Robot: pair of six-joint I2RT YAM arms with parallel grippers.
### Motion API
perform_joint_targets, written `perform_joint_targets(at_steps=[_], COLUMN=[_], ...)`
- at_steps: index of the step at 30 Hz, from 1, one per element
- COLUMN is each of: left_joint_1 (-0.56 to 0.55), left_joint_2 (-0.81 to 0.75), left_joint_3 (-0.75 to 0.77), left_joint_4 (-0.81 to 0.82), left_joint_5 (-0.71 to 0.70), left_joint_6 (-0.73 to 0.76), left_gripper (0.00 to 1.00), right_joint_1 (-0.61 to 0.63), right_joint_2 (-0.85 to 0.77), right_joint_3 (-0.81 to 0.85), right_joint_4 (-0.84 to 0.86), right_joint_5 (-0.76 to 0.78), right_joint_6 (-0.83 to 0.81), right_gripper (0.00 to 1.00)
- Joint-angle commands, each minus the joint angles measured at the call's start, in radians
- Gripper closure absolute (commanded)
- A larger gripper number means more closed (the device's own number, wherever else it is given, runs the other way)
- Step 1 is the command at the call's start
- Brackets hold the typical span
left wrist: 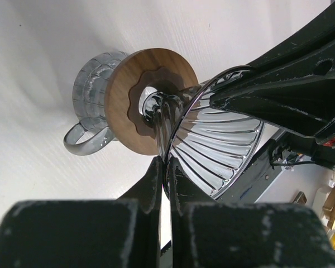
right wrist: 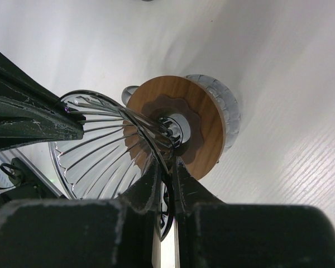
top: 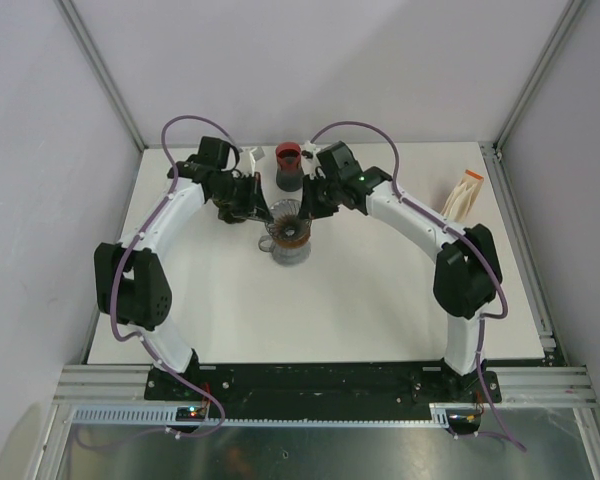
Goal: Place the coffee filter in the dripper
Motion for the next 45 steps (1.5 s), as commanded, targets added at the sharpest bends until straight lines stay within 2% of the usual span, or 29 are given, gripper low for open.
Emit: perform_joint_targets(at_steps=[1,26,45], left_joint_1=[0.01,0.036,0.036], left_joint_2=[-0.031,0.136,0.182], left_joint_3=[0.004,-0.025,-0.15], left_joint_4=[0.057,0.055,0.057], left_joint_5=[-0.008,0.003,-0.067], left_joint_6=[0.021,0.037,0.107], left_gripper=[1.0,1.0,1.0], right_joint_1=[-0.003,-0.039,-0.017], right_joint_2=[0.036,0.162,0.175], right_joint_3=[0.045,0.051,-0.046], right_joint_4=[-0.062,-0.09,-0.024], right_joint_5=[-0.063,-0.097,-0.039], right_joint_6=[-0.032,-0.04,-0.032], right_gripper=[1.0,1.0,1.0])
